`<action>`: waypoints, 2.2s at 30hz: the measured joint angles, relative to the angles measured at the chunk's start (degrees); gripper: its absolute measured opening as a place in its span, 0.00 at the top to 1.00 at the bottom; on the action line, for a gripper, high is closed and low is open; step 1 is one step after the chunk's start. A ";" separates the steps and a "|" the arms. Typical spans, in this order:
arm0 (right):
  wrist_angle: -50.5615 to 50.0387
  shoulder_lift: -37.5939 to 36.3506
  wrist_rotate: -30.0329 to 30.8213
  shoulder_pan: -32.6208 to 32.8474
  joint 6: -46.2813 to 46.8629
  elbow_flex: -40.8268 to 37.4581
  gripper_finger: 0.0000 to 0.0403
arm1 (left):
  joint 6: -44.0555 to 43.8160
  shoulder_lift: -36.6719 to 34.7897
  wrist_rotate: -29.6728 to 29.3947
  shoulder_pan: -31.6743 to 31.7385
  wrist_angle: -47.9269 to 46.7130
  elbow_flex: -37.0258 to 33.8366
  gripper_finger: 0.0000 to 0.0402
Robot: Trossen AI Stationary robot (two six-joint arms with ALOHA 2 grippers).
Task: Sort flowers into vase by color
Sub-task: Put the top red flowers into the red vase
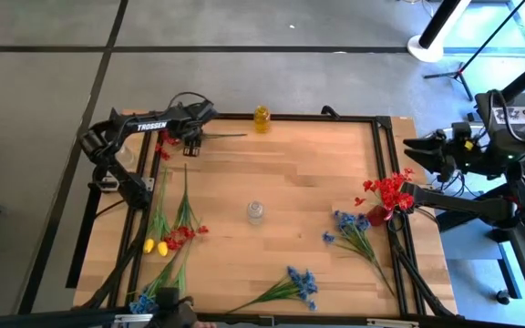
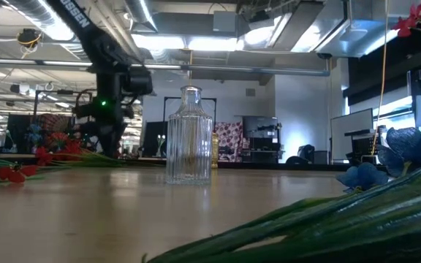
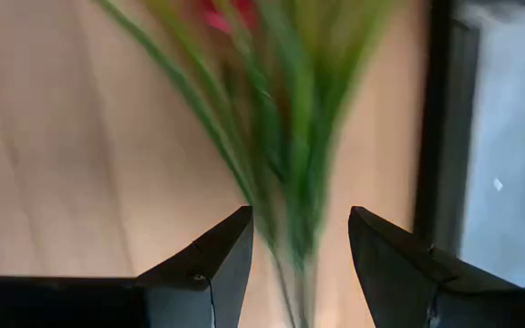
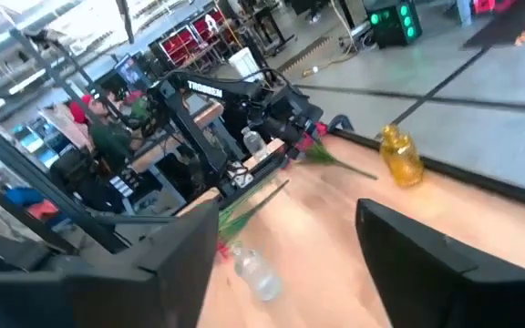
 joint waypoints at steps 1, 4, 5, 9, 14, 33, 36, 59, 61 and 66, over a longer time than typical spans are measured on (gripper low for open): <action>0.60 0.22 -0.36 -0.02 1.11 -0.42 0.31 | -0.98 0.00 0.27 0.42 0.17 -0.64 0.56; 1.78 1.44 -0.87 -0.01 3.97 -1.34 0.26 | -2.43 0.00 0.59 1.84 1.15 -1.84 0.56; 1.83 2.01 -0.89 -0.01 4.78 -1.56 0.25 | -2.33 0.00 0.80 2.59 1.19 -2.22 0.56; 1.92 5.33 -0.84 0.00 6.09 -2.28 0.24 | -0.67 0.01 1.39 6.08 3.22 -3.54 0.56; 5.22 10.61 -2.17 -0.01 5.66 -2.28 0.24 | 3.48 2.26 3.71 9.18 6.09 -3.88 0.56; 14.68 17.63 -5.86 0.00 -1.91 -2.08 0.24 | 13.01 3.90 5.55 8.03 9.31 -3.93 0.97; 14.63 17.63 -7.24 -0.01 -1.97 -2.08 0.24 | 16.08 2.51 6.40 6.69 10.12 -3.98 0.96; 22.37 23.13 -12.02 -0.02 -18.80 -2.01 0.24 | 78.41 -25.84 -21.59 -42.30 49.71 -3.94 0.97; 26.51 25.27 -15.17 0.00 -18.10 -2.01 0.24 | 88.64 -25.27 -21.69 -46.74 59.39 -3.48 0.97; 37.34 31.82 -24.49 0.07 -10.94 -2.03 0.24 | 103.41 -23.76 -21.12 -53.44 64.32 1.10 0.97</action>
